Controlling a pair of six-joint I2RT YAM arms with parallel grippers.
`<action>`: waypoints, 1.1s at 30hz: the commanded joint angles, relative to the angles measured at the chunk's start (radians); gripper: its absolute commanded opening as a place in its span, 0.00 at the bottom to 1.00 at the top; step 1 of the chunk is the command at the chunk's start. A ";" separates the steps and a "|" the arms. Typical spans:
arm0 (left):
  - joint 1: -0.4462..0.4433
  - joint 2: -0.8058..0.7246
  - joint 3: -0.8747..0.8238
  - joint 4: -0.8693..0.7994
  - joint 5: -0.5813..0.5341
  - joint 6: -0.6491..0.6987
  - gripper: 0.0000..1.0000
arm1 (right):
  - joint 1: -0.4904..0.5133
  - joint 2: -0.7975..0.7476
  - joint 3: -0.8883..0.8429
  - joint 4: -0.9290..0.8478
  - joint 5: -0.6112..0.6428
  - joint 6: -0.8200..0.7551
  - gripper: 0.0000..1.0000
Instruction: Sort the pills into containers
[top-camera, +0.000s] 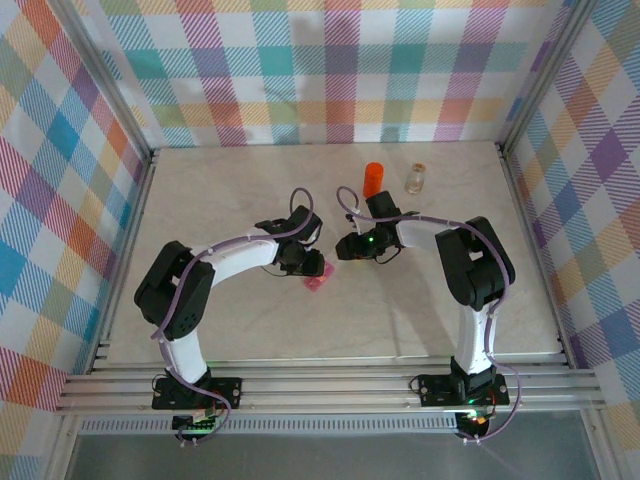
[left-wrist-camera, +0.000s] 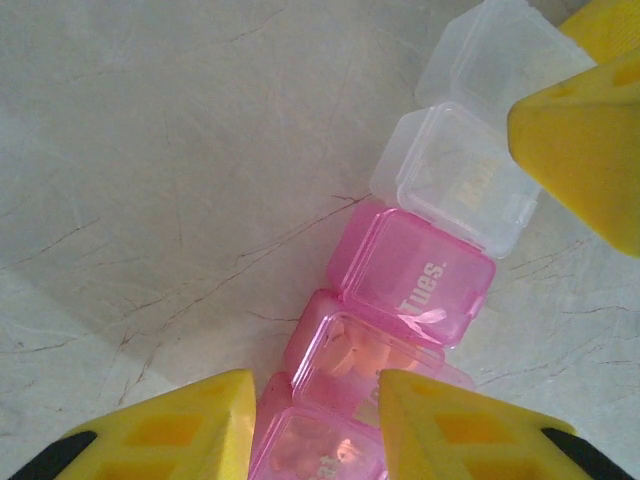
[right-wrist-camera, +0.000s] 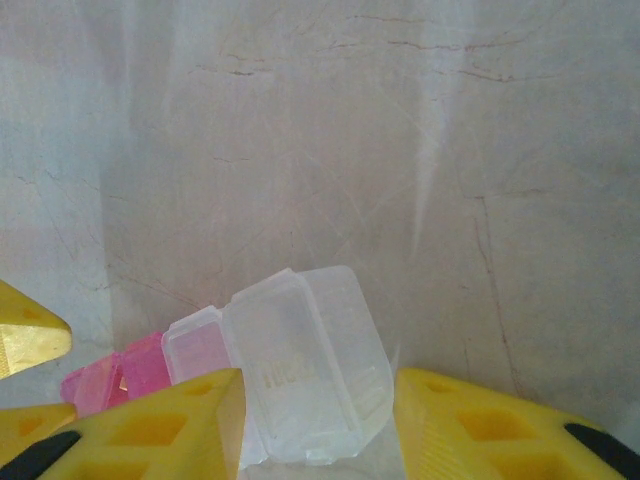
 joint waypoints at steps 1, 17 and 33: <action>0.002 0.019 0.014 -0.029 0.022 0.021 0.38 | 0.000 0.039 -0.016 -0.037 0.015 -0.008 0.44; -0.009 0.022 0.035 -0.050 0.034 0.049 0.44 | 0.000 0.042 -0.013 -0.040 0.007 -0.007 0.44; -0.012 0.101 0.038 -0.043 0.025 0.021 0.45 | 0.000 0.042 -0.013 -0.041 0.004 -0.008 0.44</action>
